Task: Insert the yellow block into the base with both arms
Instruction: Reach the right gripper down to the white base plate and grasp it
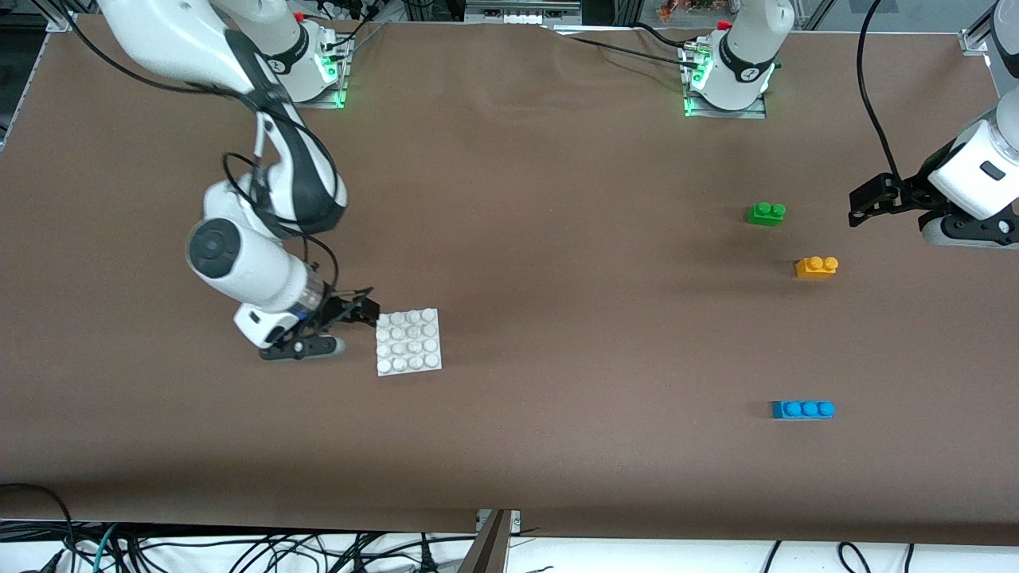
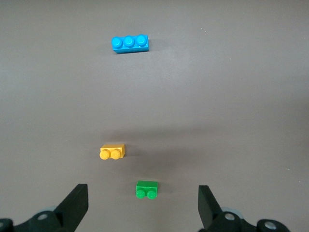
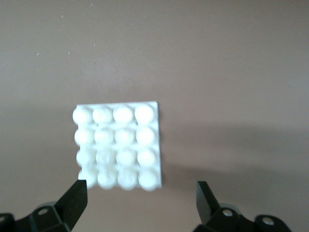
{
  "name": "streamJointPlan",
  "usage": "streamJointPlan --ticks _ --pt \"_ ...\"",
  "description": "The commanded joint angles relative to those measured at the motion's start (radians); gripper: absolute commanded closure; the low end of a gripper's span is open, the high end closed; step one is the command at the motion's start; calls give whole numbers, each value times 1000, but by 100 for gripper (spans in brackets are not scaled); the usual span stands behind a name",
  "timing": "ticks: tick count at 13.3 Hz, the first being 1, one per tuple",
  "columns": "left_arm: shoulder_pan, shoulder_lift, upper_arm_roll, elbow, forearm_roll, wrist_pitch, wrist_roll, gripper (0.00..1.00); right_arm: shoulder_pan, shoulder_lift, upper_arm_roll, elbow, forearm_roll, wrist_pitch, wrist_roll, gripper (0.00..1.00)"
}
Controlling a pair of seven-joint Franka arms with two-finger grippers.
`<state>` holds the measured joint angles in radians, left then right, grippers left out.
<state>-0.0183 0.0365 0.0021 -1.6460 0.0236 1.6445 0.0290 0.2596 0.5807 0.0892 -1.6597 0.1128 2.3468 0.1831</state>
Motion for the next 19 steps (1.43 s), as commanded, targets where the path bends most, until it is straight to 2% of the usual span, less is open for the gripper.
streamJointPlan --ticks 1,6,19 --pt "8 6 -1 23 -14 -20 14 0 4 99 20 43 13 113 28 0" --pt "8 6 -1 23 -14 -20 15 0 17 160 23 46 28 212 30 0" --pt "8 8 -1 23 -14 -20 15 0 23 215 18 20 8 273 -17 1"
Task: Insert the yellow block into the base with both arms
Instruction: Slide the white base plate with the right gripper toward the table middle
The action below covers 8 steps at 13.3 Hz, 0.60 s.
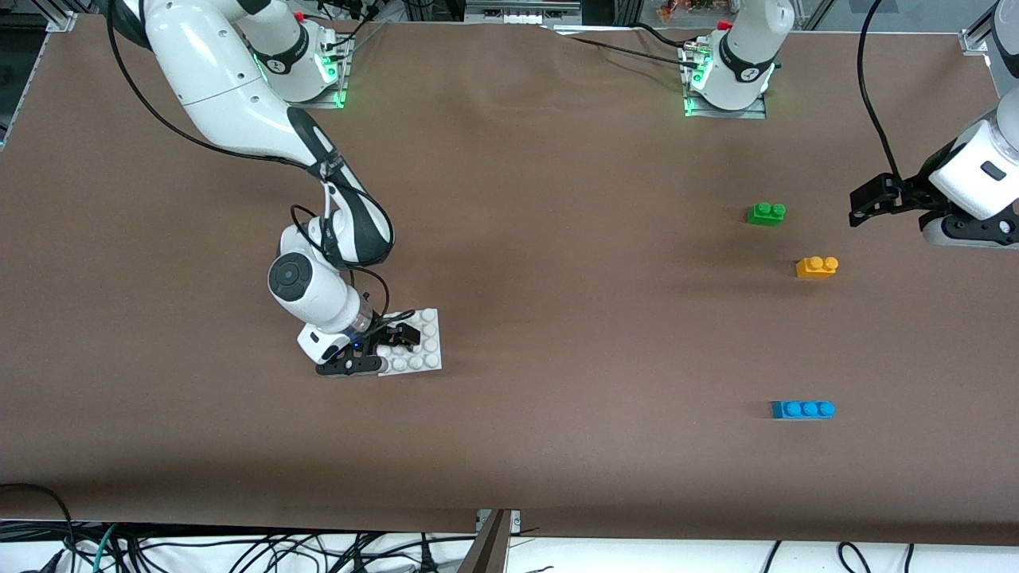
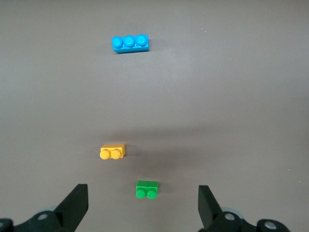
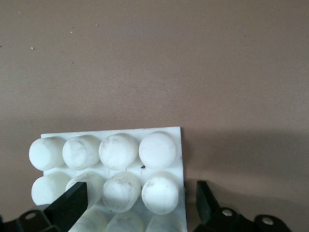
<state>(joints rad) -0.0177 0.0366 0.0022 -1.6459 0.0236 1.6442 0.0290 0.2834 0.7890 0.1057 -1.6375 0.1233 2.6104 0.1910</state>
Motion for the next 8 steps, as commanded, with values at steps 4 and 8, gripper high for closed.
streamJointPlan --ticks 4,8 --pt "5 6 -1 23 -14 -20 15 0 -7 7 -14 -4 -4 5 -87 1" --pt "7 8 -1 23 -14 -20 14 0 -9 27 -14 -4 -2 11 -85 14"
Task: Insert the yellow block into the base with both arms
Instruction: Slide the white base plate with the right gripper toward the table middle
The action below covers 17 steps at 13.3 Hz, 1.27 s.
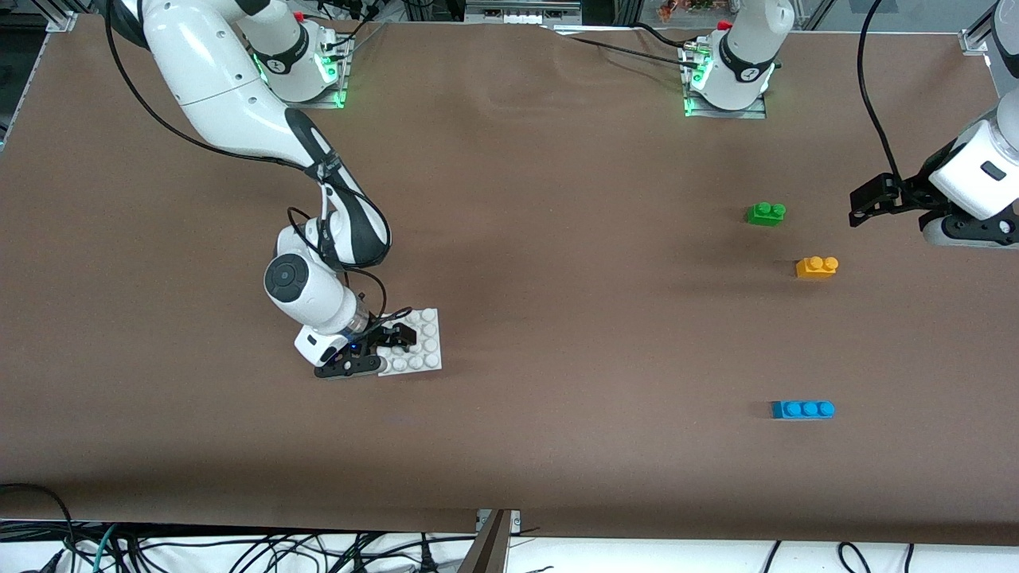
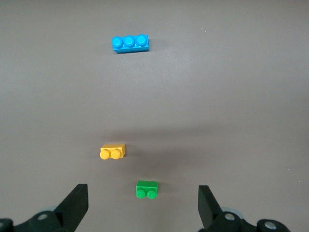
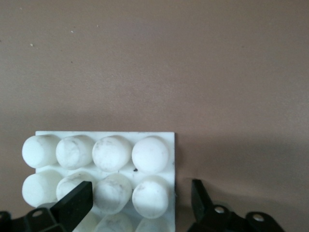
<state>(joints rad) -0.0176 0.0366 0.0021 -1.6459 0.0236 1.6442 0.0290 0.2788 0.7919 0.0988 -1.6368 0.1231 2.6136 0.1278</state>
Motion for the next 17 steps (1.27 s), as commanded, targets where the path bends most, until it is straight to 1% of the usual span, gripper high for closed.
streamJointPlan --ticks 1,2,3,5,6,8,10,11,13,15,17 --pt "7 6 -1 23 -14 -20 14 0 -4 29 -7 -5 -2 8 -20 23" --pt "7 8 -1 23 -14 -20 14 0 -4 32 -7 -5 0 8 -19 25" --pt "7 6 1 23 -14 -20 15 0 -4 33 -7 -5 1 8 -13 32" --pt "7 8 1 23 -14 -20 14 0 2 32 -7 0 15 8 -2 50" --pt "7 8 1 23 -14 -20 14 0 13 32 -7 6 15 8 25 55" --pt "7 6 1 23 -14 -20 15 0 60 46 -7 21 12 16 107 57" --pt "7 8 1 23 -14 -20 15 0 100 72 -7 35 12 64 176 57" --pt "7 6 1 23 -14 -20 15 0 134 95 -7 60 10 86 223 57" --pt "7 6 1 23 -14 -20 15 0 203 156 -20 156 3 92 335 57" --pt "7 6 1 23 -14 -20 15 0 255 210 -21 242 3 92 375 57" --pt "7 8 1 23 -14 -20 15 0 308 246 -21 304 4 92 424 57"
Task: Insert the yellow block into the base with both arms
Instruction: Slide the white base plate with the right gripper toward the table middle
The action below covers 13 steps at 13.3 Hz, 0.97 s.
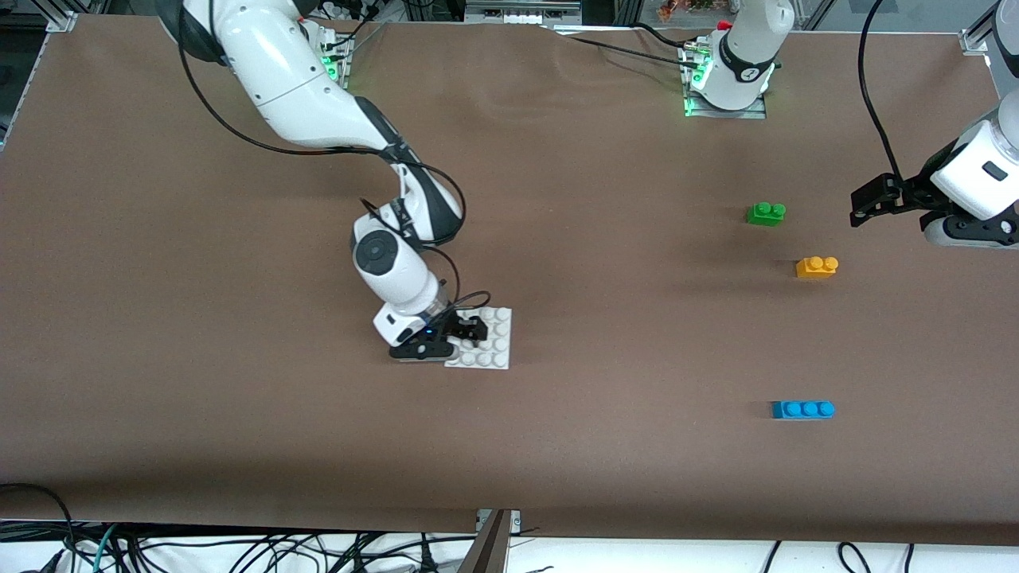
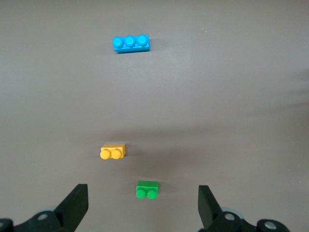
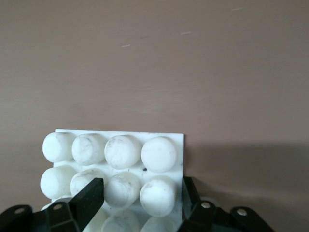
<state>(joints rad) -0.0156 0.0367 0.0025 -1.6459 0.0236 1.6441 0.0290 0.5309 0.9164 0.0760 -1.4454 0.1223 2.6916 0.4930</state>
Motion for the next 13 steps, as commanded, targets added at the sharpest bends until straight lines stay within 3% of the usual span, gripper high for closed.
streamJointPlan --ticks 1,6,11,12,13 --pt "5 6 -1 23 -14 -20 15 0 93 148 2 152 3 14 79 57" --pt "5 6 1 23 -14 -20 15 0 211 209 -16 243 2 51 144 57" --pt "5 8 1 23 -14 -20 15 0 216 220 -19 253 3 57 156 53" --pt "5 6 1 23 -14 -20 15 0 210 219 -21 255 5 57 154 43" --pt "5 8 1 23 -14 -20 15 0 196 219 -21 257 7 57 153 22"
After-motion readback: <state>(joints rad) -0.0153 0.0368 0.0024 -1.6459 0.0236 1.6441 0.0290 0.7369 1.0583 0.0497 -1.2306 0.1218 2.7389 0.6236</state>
